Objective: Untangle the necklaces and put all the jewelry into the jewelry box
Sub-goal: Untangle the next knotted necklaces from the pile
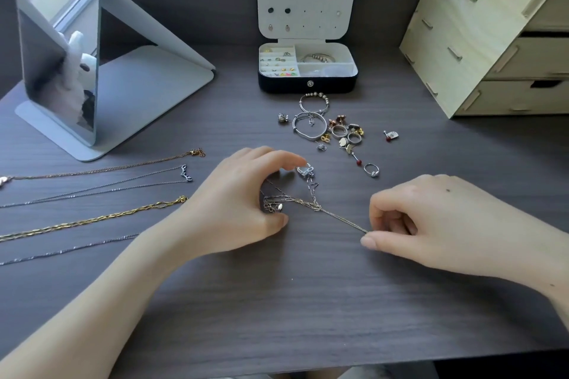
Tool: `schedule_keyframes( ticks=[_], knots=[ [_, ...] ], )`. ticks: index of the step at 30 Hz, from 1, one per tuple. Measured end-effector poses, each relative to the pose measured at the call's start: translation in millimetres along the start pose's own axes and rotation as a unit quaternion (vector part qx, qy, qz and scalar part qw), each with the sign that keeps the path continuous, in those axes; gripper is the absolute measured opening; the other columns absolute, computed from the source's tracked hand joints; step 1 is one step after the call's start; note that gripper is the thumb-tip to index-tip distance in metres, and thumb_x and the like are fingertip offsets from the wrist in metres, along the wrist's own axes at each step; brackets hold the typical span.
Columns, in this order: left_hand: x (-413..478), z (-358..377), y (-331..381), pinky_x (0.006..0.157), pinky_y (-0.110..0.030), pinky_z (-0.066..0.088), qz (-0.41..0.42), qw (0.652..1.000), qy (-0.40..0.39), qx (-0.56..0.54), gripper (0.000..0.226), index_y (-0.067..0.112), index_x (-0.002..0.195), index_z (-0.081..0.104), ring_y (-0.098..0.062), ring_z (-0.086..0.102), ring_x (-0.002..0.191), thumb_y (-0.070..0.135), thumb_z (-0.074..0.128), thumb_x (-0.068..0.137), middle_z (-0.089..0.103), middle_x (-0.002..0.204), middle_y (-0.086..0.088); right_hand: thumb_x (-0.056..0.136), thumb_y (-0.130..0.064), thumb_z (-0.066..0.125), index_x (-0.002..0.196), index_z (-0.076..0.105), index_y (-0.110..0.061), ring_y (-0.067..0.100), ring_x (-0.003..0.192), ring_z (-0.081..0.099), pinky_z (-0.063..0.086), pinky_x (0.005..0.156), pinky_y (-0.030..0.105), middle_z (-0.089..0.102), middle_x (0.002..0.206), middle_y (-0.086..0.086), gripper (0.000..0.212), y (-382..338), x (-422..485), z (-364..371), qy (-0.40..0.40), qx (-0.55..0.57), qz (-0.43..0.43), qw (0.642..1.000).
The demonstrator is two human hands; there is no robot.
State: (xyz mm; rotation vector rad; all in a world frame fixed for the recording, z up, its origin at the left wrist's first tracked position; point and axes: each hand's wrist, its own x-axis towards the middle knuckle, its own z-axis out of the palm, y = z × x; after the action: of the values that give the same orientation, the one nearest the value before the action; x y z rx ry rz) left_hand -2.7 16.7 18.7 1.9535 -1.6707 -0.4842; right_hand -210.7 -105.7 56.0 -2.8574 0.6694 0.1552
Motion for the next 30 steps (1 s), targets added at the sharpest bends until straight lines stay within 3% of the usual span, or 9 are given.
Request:
schedule_keyframes(
  ticks=[3, 6, 9, 11, 13, 17, 20, 24, 30],
  knots=[
    [0.3, -4.3, -4.3, 0.098, -0.035, 0.036, 0.003, 0.999, -0.023, 0.023, 0.063, 0.041, 0.12, 0.052, -0.006, 0.044, 0.108, 0.044, 0.061, 0.057, 0.051, 0.109, 0.022, 0.076, -0.063, 0.039, 0.08, 0.053, -0.032, 0.0, 0.065, 0.047, 0.037, 0.063, 0.023, 0.054, 0.068, -0.017, 0.034, -4.9, 12.6, -2.6, 0.046, 0.003, -0.005, 0.999],
    [0.5, -8.7, -9.0, 0.098, -0.029, 0.035, 0.001, 0.999, -0.032, 0.023, 0.057, 0.047, 0.11, 0.052, -0.007, 0.045, 0.108, 0.056, 0.054, 0.053, 0.052, 0.111, 0.018, 0.086, -0.046, 0.05, 0.092, 0.055, -0.035, 0.005, 0.07, 0.045, 0.038, 0.069, 0.029, 0.054, 0.071, -0.015, 0.013, -11.6, 36.1, 2.8, 0.104, 0.068, -0.021, 0.992],
    [0.3, -13.7, -12.8, 0.092, -0.016, 0.032, -0.004, 1.0, -0.021, 0.018, 0.045, 0.046, 0.099, 0.056, -0.005, 0.046, 0.105, 0.058, 0.054, 0.055, 0.052, 0.107, 0.016, 0.088, -0.047, 0.051, 0.109, 0.057, -0.029, 0.007, 0.076, 0.043, 0.036, 0.072, 0.029, 0.051, 0.08, -0.011, 0.028, -20.1, 62.9, 10.1, 0.118, 0.088, -0.009, 0.989],
    [-0.4, -16.9, -15.8, 0.089, -0.017, 0.033, -0.001, 0.999, -0.008, 0.033, 0.038, 0.044, 0.092, 0.061, -0.005, 0.046, 0.101, 0.058, 0.054, 0.057, 0.051, 0.102, 0.017, 0.087, -0.049, 0.054, 0.116, 0.054, -0.03, 0.009, 0.084, 0.042, 0.036, 0.077, 0.029, 0.047, 0.088, -0.01, 0.035, -23.8, 75.5, 13.9, 0.103, 0.07, -0.005, 0.992],
    [-0.7, -19.2, -16.4, 0.084, -0.022, 0.035, 0.003, 0.998, -0.002, 0.062, 0.032, 0.044, 0.087, 0.063, -0.006, 0.045, 0.094, 0.056, 0.059, 0.058, 0.05, 0.097, 0.018, 0.086, -0.048, 0.058, 0.114, 0.055, -0.03, 0.012, 0.087, 0.044, 0.036, 0.08, 0.029, 0.045, 0.092, -0.008, 0.034, -24.1, 83.1, 16.2, 0.09, 0.065, -0.008, 0.994],
    [-1.2, -20.0, -13.3, 0.082, -0.02, 0.036, 0.011, 0.996, -0.029, 0.078, 0.017, 0.048, 0.082, 0.065, -0.006, 0.046, 0.089, 0.044, 0.069, 0.066, 0.05, 0.09, 0.017, 0.088, -0.036, 0.059, 0.106, 0.057, -0.024, 0.01, 0.08, 0.041, 0.027, 0.07, 0.024, 0.045, 0.086, -0.01, 0.021, -21.2, 89.0, 17.8, 0.104, 0.074, -0.009, 0.992],
    [-2.6, -22.6, -15.0, 0.079, -0.018, 0.036, 0.021, 0.996, -0.055, 0.074, 0.02, 0.047, 0.078, 0.067, -0.003, 0.046, 0.088, 0.032, 0.077, 0.071, 0.051, 0.09, 0.017, 0.091, -0.03, 0.055, 0.111, 0.057, -0.022, 0.018, 0.088, 0.049, 0.033, 0.075, 0.028, 0.042, 0.092, -0.01, 0.02, -21.0, 89.8, 19.1, 0.13, 0.065, 0.01, 0.989],
    [-6.4, -31.3, -17.9, 0.078, -0.011, 0.033, 0.024, 0.993, -0.093, 0.067, 0.014, 0.052, 0.074, 0.066, 0.0, 0.045, 0.093, 0.044, 0.068, 0.064, 0.052, 0.093, 0.021, 0.094, -0.024, 0.051, 0.116, 0.056, -0.021, 0.025, 0.101, 0.051, 0.038, 0.075, 0.034, 0.049, 0.104, -0.002, 0.023, -19.2, 88.8, 21.3, 0.159, 0.017, 0.023, 0.987],
    [-11.2, -42.7, -20.5, 0.078, -0.006, 0.029, 0.018, 0.989, -0.134, 0.068, 0.02, 0.053, 0.076, 0.066, 0.002, 0.044, 0.1, 0.056, 0.062, 0.056, 0.044, 0.106, 0.027, 0.078, -0.003, 0.067, 0.095, 0.066, -0.011, 0.034, 0.083, 0.055, 0.029, 0.055, 0.029, 0.056, 0.09, 0.009, 0.019, -10.6, 86.1, 28.1, 0.227, -0.045, 0.026, 0.972]
  ],
)
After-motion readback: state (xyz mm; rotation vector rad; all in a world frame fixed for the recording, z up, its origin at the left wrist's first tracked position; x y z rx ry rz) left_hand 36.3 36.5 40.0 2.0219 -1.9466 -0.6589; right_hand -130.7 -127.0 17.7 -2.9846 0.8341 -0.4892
